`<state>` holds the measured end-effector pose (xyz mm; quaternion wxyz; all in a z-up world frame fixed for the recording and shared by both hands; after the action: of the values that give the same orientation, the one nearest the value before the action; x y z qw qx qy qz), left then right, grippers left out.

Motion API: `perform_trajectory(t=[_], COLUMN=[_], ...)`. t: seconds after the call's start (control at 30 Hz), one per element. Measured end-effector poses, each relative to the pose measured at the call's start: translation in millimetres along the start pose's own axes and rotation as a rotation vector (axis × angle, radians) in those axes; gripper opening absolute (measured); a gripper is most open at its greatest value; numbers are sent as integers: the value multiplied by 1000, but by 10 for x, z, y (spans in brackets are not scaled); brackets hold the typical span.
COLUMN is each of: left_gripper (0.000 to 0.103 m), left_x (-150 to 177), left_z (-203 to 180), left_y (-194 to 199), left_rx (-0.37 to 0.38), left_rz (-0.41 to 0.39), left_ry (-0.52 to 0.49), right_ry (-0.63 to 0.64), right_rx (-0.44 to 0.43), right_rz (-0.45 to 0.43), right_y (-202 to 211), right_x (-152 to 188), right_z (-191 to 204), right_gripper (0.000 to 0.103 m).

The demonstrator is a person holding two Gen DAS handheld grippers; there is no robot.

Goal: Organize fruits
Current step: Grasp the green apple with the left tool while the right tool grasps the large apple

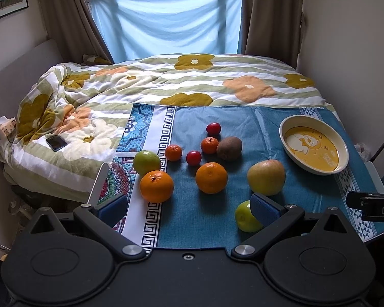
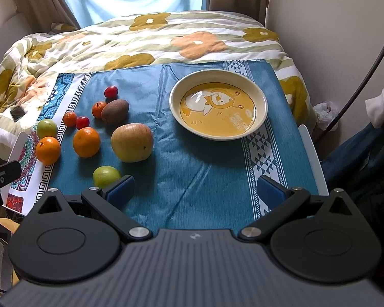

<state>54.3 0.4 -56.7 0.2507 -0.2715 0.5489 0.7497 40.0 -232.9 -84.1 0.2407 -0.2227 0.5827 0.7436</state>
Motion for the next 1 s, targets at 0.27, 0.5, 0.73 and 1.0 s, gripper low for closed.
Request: perform_trajectory(t=[0.27, 0.5, 0.73, 1.0], left_gripper=[103, 103, 103, 93], left_x=[-56, 140, 332, 473], left_z=[-50, -299, -668, -997], left_y=[-61, -289, -444, -674], left_rx=[-4, 76, 79, -4], left_rz=[-25, 51, 125, 141], left_ry=[-40, -57, -21, -6], right_ry=[18, 31, 43, 69], right_rx=[16, -10, -158, -325], right_rz=[-53, 11, 58, 86], right_y=[43, -188, -546, -1007], right_x=[-29, -18, -79, -214], right_z=[-45, -114, -181, -192], right_gripper=[103, 103, 103, 103])
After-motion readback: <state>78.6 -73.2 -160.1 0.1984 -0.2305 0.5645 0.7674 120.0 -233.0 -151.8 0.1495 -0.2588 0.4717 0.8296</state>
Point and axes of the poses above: each gripper's, at about its wrist camera, not at the fingertips, and y roughly against the way its jaws point, z to its left, x to its underside, the point moved 8 cm from there along -y, roughly the way its jaws point, and after that the axes turned 15 degrees about -x, right-handed, at the moved point
